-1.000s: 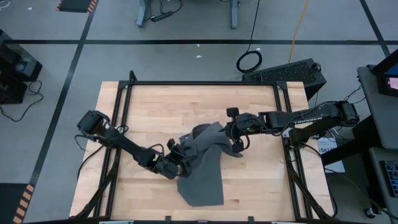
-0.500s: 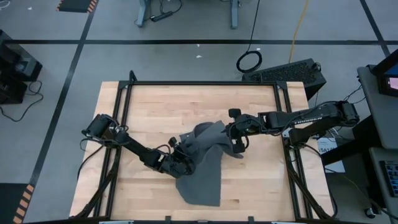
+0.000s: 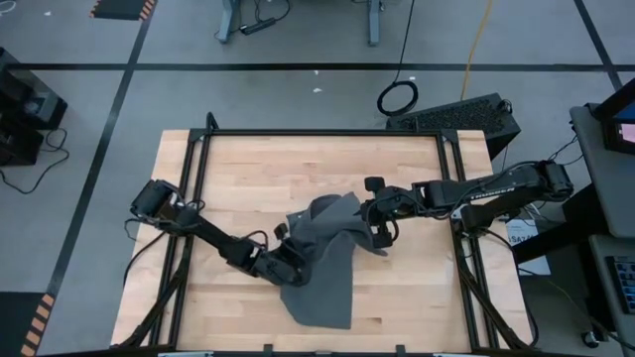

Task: Roll towel into tight, uniform cylinder
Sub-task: Roll the towel

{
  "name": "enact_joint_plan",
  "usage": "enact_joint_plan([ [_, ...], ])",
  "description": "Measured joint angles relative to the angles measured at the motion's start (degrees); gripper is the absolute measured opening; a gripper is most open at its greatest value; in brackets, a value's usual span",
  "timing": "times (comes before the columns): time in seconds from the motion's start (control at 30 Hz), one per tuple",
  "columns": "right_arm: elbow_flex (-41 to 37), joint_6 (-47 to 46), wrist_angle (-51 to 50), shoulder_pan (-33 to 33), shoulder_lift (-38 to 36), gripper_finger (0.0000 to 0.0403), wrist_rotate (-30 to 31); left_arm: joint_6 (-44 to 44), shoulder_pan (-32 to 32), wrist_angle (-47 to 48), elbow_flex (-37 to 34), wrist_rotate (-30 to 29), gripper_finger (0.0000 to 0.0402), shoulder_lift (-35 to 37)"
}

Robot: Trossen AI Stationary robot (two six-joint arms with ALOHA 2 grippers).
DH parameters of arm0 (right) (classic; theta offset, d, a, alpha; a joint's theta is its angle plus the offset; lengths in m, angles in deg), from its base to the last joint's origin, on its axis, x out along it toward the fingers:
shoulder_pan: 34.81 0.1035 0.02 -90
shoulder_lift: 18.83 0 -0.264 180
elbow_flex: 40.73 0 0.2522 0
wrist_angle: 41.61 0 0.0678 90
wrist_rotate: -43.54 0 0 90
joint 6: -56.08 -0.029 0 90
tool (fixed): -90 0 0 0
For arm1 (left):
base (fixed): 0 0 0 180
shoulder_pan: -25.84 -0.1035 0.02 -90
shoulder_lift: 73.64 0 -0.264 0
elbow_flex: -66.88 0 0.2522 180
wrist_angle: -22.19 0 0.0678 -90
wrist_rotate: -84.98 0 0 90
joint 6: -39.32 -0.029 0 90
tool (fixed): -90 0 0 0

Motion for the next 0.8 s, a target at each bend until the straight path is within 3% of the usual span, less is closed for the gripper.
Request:
enact_joint_plan([
  [0.17,0.0,-2.6,0.0,0.0,0.5,0.0002,0.0,-7.8,0.5,5.3,0.0,-0.3,0.0166,-0.7],
  [0.37,0.0,-3.5,-0.7,0.6,1.4,0.0002,0.2,-10.6,-1.2,10.7,-0.1,-0.9,0.0171,-0.7],
  [0.53,0.0,-3.5,-0.1,0.7,1.5,0.0002,0.2,-10.2,-3.8,15.2,-0.1,2.0,0.0132,-0.7],
  [0.73,0.0,-3.4,0.0,0.7,2.1,0.0002,0.2,-10.3,-7.0,14.5,-0.1,1.0,0.0022,-0.7],
  [0.8,0.0,-3.4,0.1,0.7,2.2,0.0002,0.2,-10.5,-7.4,13.7,-0.1,-0.6,0.001,-0.7],
])
